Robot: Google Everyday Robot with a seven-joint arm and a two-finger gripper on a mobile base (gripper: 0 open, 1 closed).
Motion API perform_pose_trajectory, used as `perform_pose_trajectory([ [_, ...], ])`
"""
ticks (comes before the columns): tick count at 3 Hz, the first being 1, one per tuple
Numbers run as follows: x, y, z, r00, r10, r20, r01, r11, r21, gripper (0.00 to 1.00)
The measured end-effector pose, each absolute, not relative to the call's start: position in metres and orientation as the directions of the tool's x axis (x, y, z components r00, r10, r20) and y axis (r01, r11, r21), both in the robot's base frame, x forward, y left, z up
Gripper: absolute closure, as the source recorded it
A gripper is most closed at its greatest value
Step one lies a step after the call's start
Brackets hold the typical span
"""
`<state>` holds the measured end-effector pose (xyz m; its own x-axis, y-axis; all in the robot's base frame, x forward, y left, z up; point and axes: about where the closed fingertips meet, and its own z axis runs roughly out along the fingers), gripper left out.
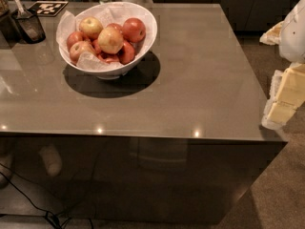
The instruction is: Pick apple from white bowl
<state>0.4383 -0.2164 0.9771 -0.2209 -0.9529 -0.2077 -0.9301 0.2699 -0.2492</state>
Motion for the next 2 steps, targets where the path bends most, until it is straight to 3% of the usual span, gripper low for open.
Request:
perform_pose_trajectory([
  [2,0.453,-0.202,1.006,-0.156,-0.968,-0.196,-0.937,0.208,-0.28,0.0],
])
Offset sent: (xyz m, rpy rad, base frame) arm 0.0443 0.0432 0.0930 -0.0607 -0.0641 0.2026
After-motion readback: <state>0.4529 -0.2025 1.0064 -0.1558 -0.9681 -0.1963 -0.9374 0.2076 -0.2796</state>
